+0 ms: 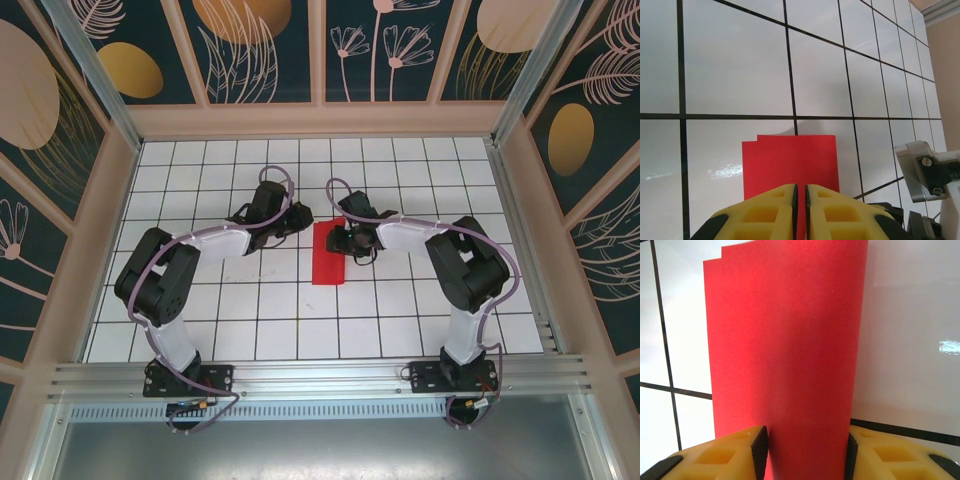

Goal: Fold a paper plane with a square sheet of paper (pick it up from the middle)
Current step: Fold the square sheet of paper in half at the center of the table, then hold the square sheet of paper at the center of the table.

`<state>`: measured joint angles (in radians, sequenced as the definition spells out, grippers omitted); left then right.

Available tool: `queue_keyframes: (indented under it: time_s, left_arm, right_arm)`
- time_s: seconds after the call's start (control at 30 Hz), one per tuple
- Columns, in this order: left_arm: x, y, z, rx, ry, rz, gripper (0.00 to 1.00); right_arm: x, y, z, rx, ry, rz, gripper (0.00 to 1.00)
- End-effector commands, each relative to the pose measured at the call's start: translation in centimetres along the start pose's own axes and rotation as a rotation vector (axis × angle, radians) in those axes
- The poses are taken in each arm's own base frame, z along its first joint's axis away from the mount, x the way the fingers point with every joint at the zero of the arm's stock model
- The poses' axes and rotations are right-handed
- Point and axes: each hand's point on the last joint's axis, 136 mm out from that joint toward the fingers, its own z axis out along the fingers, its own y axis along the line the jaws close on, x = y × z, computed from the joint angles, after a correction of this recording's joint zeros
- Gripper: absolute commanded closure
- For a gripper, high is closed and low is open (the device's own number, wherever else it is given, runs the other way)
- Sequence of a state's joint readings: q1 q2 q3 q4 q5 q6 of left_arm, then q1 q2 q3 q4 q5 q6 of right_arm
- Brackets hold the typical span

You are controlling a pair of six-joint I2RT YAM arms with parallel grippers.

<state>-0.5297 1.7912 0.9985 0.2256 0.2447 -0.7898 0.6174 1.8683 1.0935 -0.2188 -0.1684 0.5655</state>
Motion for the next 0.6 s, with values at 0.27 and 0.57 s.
queue_keyframes:
  time_s: [0.27,0.57]
  left_arm:
    - [1.6,1.2,0.9,-0.028,0.053,-0.008,0.78]
    - [2.3,1.7,1.7,-0.029,0.088,-0.015,0.78]
  right_arm:
    - [2.6,-2.3,2.1,0.101,0.096,-0.055,0.48]
    - [3.2,-2.6,2.8,0.116,0.118,-0.067,0.48]
